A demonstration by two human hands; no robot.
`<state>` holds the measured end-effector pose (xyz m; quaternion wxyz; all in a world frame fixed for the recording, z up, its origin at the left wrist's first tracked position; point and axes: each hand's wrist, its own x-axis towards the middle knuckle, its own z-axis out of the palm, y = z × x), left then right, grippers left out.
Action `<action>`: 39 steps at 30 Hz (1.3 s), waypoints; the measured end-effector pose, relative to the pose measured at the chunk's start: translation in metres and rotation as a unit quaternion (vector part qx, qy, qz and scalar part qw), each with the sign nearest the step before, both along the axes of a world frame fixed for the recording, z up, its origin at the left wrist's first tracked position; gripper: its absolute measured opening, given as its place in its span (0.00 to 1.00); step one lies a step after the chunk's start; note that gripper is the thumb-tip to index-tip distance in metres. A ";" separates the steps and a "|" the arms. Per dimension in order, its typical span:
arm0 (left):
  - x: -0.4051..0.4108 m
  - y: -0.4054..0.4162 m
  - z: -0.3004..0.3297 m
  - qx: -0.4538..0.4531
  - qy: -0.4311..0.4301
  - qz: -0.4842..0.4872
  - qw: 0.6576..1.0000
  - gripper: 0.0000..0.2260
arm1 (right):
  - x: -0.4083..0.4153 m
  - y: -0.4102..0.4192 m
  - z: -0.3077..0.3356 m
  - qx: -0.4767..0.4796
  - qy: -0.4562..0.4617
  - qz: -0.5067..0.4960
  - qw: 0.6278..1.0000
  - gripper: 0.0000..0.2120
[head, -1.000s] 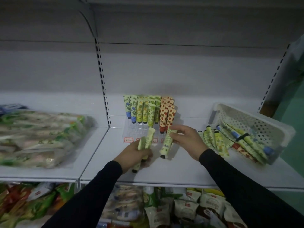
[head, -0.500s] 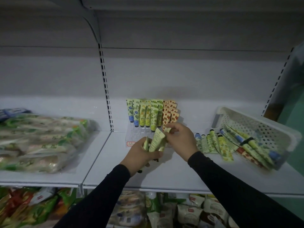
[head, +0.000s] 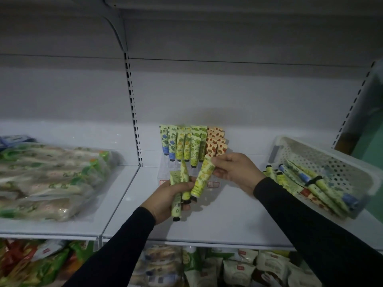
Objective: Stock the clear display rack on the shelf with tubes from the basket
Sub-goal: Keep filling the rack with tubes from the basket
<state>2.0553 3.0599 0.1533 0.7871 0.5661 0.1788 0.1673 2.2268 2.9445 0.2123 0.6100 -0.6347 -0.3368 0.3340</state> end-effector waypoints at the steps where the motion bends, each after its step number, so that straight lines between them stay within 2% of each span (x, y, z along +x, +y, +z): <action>1: 0.001 0.003 0.000 -0.004 -0.003 0.007 1.000 0.14 | 0.002 0.000 0.001 0.002 -0.004 -0.006 1.000 0.14; 4: 0.002 0.008 -0.002 -0.010 -0.007 0.025 1.000 0.12 | 0.005 0.003 0.003 0.008 -0.021 -0.020 1.000 0.12; 11: -0.005 0.029 -0.011 0.015 -0.016 0.108 0.994 0.16 | 0.006 0.016 0.018 0.041 -0.118 -0.099 0.987 0.03; 15: -0.013 0.046 -0.014 0.058 -0.035 0.205 0.976 0.03 | 0.001 0.030 0.031 0.041 -0.271 -0.110 0.956 0.04; 20: -0.025 0.066 -0.019 0.131 -0.026 0.287 0.949 0.06 | -0.005 0.057 0.046 0.045 -0.362 -0.129 0.922 0.06; 23: -0.027 0.072 -0.028 0.137 -0.017 0.312 0.940 0.06 | -0.003 0.078 0.050 0.038 -0.408 -0.134 0.902 0.09; 29: -0.028 0.077 -0.037 0.101 -0.042 0.321 0.941 0.04 | -0.002 0.101 0.038 -0.011 -0.512 -0.160 0.844 0.12; 39: -0.029 0.073 -0.033 0.117 -0.041 0.309 0.943 0.04 | -0.008 0.112 0.023 -0.062 -0.541 -0.152 0.825 0.13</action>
